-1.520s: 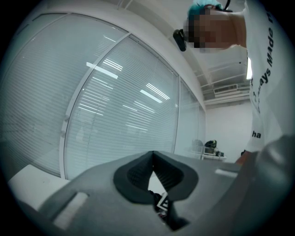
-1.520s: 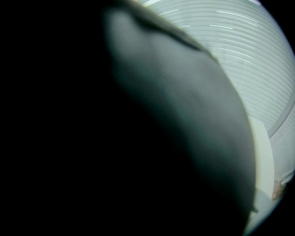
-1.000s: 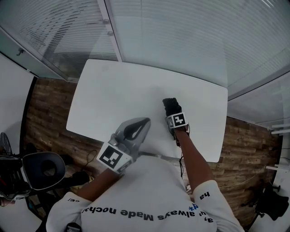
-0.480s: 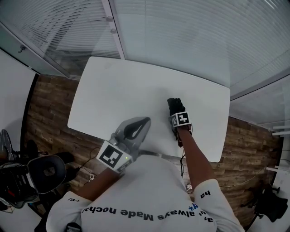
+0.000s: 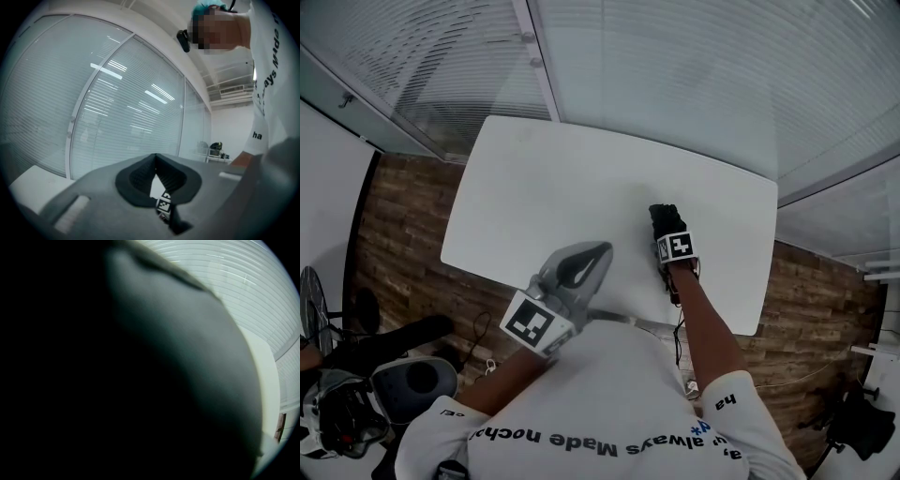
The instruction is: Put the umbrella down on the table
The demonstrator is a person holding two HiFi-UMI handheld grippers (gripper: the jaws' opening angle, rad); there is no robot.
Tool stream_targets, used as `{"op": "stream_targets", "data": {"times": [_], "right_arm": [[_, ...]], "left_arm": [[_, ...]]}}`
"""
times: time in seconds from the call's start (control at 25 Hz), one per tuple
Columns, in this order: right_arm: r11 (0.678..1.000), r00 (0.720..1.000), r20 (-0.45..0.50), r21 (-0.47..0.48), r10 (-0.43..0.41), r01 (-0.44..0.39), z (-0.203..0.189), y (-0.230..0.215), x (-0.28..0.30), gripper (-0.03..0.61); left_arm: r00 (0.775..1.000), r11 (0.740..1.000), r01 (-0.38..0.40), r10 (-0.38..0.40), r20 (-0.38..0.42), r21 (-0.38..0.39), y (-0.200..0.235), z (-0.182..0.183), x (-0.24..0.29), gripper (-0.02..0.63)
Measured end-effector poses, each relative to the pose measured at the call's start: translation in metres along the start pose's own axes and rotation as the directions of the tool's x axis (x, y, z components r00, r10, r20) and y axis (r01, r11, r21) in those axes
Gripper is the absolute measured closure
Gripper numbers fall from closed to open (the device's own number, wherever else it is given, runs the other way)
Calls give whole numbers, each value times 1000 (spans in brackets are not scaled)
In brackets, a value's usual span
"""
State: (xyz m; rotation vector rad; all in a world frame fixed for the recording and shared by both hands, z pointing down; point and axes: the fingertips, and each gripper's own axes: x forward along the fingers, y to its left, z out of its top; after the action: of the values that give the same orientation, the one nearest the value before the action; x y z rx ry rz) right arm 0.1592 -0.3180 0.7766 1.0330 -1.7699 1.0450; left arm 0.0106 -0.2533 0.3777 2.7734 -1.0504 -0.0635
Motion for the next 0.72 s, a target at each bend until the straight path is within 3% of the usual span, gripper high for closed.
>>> {"op": "stream_targets", "data": {"times": [0.2, 0.72], "right_arm": [[1000, 1000, 3, 18, 0, 0, -13, -5, -6, 324], [998, 1000, -19, 55, 5, -4, -5, -7, 10, 295]], "left_arm": [[1000, 1000, 6, -7, 23, 13, -14, 4, -1, 611], [1000, 1000, 13, -13, -9, -4, 11, -2, 7, 611]]}}
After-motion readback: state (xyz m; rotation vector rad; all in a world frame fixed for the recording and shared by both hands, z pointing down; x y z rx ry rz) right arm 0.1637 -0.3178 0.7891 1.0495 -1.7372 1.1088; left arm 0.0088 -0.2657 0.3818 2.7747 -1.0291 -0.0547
